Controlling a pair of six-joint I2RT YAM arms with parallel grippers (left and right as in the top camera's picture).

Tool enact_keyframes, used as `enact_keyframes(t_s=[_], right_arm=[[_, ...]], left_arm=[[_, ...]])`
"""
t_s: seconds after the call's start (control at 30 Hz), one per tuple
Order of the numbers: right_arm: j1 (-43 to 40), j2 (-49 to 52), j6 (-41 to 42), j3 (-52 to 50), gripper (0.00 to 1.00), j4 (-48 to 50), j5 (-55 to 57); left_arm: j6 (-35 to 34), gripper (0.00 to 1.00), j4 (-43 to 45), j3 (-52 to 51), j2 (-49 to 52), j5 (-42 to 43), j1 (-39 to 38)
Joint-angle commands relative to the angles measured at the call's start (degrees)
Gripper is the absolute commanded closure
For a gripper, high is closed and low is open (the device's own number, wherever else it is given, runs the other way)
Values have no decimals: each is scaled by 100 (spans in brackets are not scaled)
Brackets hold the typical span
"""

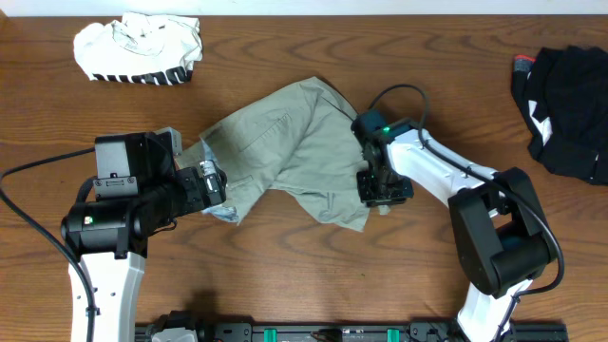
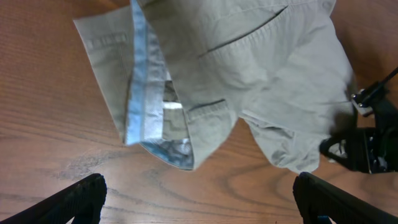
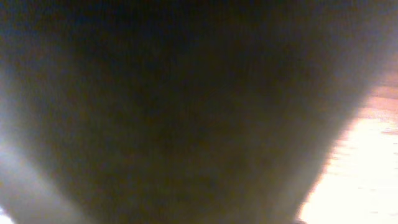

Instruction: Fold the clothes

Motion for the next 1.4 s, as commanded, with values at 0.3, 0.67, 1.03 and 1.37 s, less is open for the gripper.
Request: enact_keyframes(t_s=[0.3, 0.67, 1.03, 1.37], right_arm=[[-603, -2, 256, 984, 99, -1552, 2374], [-1172, -138, 1005, 2256, 98, -2826, 4262], [-1532, -190, 741, 2653, 1, -3132, 3073], [61, -326, -535, 2634, 1, -2675, 1661]], left_arm=[[140, 2, 55, 72, 0, 9, -22], [140, 2, 50, 72, 7, 9, -22], [140, 2, 57, 72, 39, 7, -22], [-863, 2, 94, 72, 350, -1521, 26]])
